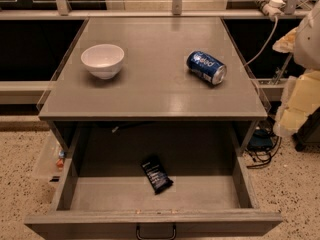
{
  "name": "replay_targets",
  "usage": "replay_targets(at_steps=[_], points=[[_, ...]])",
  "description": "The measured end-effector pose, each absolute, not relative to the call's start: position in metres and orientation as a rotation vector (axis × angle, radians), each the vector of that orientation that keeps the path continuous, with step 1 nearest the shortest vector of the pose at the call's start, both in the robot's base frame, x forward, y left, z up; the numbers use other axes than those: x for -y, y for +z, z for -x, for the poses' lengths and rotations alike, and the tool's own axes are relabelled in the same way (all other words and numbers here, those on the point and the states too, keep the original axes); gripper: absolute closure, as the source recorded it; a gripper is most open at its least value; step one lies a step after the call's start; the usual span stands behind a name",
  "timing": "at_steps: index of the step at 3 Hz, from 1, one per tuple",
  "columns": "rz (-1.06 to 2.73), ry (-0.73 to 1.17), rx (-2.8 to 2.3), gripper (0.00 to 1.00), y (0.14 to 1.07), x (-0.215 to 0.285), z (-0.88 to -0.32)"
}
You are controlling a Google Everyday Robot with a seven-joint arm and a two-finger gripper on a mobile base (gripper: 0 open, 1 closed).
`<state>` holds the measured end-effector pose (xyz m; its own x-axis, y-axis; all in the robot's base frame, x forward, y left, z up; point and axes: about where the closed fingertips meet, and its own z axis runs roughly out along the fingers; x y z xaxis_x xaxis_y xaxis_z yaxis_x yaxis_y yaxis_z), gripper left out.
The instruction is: Pick rxbar blueberry from top drawer and place on counter
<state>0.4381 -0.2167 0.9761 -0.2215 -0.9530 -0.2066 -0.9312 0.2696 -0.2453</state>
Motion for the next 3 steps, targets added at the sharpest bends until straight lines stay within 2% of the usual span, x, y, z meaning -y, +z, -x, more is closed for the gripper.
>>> replay_targets(at_steps=[2,3], points=[[1.680,-0.067,-2.221,0.00,0.961,0.212,-0.427],[1.556,0.075,-2.206,0.00,0.919,0.193,-0.399]])
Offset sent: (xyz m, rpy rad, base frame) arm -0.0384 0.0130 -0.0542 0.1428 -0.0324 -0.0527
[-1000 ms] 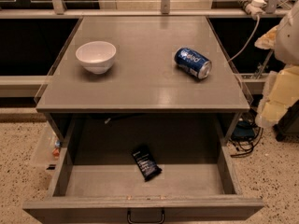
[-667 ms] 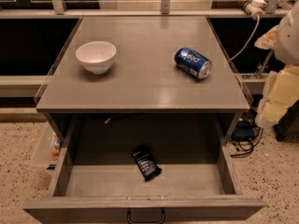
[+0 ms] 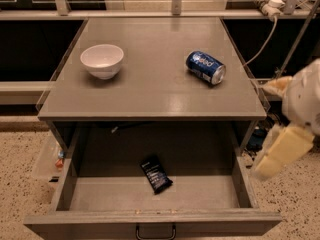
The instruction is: Pick rxbar blueberry from top drawer and place on counter
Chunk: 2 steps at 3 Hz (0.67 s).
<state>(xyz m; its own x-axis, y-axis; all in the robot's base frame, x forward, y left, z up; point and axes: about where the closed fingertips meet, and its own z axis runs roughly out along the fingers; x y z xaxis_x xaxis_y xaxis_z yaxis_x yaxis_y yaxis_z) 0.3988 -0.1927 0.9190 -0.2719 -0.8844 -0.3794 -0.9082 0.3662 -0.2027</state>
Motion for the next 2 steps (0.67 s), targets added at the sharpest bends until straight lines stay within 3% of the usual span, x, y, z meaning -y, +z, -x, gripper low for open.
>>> replay_targets(at_steps=[1,2], points=[[1.466,0.316,-2.175,0.00,0.852,0.149,-0.388],[1.409,0.437,-2.187,0.00,0.825,0.126,-0.376]])
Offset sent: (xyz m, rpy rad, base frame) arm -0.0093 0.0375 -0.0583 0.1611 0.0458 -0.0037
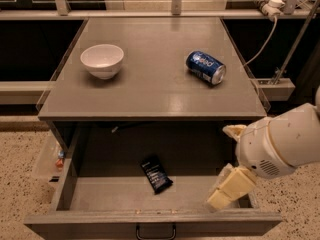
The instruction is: Pick rxbar blueberry from top drawer and place on counter
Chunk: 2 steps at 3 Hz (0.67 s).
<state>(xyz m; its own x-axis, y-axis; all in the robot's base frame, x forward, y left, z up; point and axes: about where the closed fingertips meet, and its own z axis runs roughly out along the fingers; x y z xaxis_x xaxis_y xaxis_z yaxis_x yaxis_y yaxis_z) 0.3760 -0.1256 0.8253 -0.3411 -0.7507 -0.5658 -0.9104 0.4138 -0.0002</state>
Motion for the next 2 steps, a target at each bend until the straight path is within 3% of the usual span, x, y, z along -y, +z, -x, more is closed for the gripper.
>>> replay_targets(at_steps=[2], points=[[1.361,0.486,-2.157,0.00,0.786,0.115,-0.381]])
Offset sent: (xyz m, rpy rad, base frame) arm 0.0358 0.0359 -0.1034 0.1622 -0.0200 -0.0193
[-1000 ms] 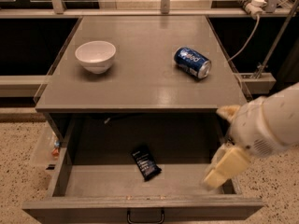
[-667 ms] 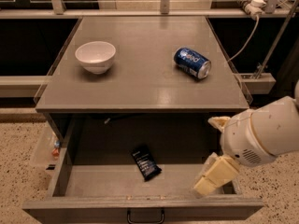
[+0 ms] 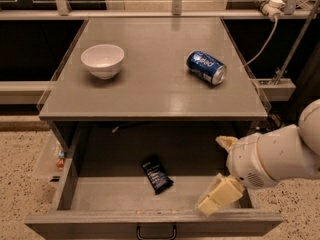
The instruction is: Pick rxbar blueberry from top drawer and place on counter
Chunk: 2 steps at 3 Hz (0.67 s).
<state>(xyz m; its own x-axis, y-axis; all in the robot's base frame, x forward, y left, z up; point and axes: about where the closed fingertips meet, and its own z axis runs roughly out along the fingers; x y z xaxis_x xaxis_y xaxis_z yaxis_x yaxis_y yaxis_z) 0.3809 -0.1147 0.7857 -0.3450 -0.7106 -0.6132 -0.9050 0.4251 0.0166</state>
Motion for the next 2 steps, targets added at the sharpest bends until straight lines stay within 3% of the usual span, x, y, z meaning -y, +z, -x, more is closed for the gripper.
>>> replay_targets(at_steps=[2], points=[[1.360,0.556,-2.036,0.00,0.734,0.069,-0.440]])
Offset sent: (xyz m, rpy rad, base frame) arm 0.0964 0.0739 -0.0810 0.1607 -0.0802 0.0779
